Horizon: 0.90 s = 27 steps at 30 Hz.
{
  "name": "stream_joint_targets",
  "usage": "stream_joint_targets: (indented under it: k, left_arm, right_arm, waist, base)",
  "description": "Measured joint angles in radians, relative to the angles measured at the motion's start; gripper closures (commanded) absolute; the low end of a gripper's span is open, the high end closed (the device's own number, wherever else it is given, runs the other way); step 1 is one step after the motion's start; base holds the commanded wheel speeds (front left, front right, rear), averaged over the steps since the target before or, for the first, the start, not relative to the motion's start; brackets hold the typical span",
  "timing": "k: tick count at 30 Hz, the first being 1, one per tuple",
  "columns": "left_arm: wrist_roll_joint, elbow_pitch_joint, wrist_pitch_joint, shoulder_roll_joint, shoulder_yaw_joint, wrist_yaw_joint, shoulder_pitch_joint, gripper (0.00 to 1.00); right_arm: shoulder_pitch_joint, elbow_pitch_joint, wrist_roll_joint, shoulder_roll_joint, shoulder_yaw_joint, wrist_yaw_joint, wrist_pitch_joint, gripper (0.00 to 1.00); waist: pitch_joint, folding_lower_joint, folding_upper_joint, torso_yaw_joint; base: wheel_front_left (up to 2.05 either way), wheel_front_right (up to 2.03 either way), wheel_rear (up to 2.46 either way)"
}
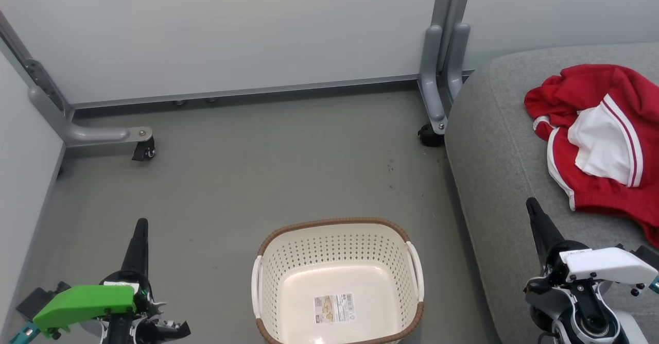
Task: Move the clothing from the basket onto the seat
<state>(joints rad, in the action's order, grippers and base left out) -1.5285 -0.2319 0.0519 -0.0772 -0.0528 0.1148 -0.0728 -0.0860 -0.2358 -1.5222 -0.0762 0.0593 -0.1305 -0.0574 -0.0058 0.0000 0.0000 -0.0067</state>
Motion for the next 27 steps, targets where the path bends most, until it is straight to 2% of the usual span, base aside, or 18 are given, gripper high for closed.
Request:
stream_joint_targets:
  k: [17,27]
  left_arm:
    - [-0.11,-0.011,0.035,0.001,-0.025,0.014,-0.023,1.0]
    - [-0.11,-0.012,0.036,0.003,-0.03,0.014,-0.026,1.0]
  right_arm:
    - [-0.016,-0.007,-0.112,0.004,0.026,0.0,-0.031,1.0]
    - [-0.018,-0.007,-0.113,0.006,0.029,0.0,-0.037,1.0]
  waist:
    - [0.009,0.0,0.0,0.007]
    - [0.009,0.0,0.0,0.007]
  base:
    - [0.0,0.0,0.0]
    - [0.0,0.0,0.0]
